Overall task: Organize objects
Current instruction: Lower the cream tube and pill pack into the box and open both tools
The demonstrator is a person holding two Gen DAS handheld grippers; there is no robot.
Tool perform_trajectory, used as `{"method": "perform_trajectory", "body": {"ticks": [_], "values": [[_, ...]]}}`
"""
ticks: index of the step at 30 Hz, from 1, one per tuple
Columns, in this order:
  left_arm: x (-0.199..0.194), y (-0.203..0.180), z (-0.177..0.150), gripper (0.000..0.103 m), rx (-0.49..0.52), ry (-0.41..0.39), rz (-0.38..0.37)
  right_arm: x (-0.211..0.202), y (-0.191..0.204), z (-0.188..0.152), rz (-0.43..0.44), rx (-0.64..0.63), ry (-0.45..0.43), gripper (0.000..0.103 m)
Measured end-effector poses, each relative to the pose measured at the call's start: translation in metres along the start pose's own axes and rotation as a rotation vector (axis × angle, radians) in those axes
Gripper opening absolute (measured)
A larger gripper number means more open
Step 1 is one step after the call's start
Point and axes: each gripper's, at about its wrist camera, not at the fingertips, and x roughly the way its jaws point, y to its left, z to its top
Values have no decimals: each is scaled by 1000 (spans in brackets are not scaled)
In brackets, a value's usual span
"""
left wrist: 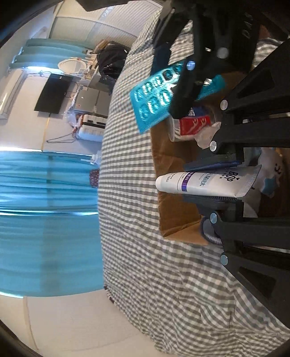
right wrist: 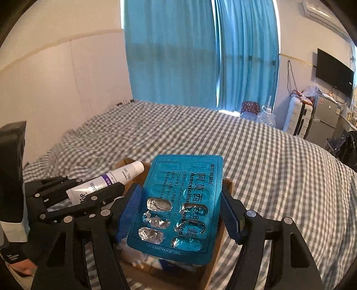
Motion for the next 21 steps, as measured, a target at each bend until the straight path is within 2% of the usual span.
{"method": "perform_trajectory", "body": {"ticks": [5, 9, 10, 11, 14, 15, 19, 21], "values": [[13, 3, -6, 20, 21, 35, 3, 22, -6, -17, 40, 42, 54, 70], [12, 1, -11, 22, 29, 51, -1, 22, -7, -21, 31, 65, 57, 70], [9, 0, -12, 23, 33, 56, 4, 20, -8, -21, 27, 74, 53, 73], [7, -1, -12, 29, 35, 56, 4, 17, -10, -20, 20, 85, 52, 80], [-8, -6, -11, 65, 40, 33, 17, 3, -14, -16, 9, 129, 33, 84], [-18, -8, -9, 70, 44, 9, 25, -3, -16, -14, 3, 132, 25, 86], [-44, -11, 2, 77, 55, -41, 84, -33, -16, -1, -59, 118, -18, 90], [-61, -11, 7, 84, 49, -70, 84, -50, -16, 6, -68, 120, -46, 92]]}}
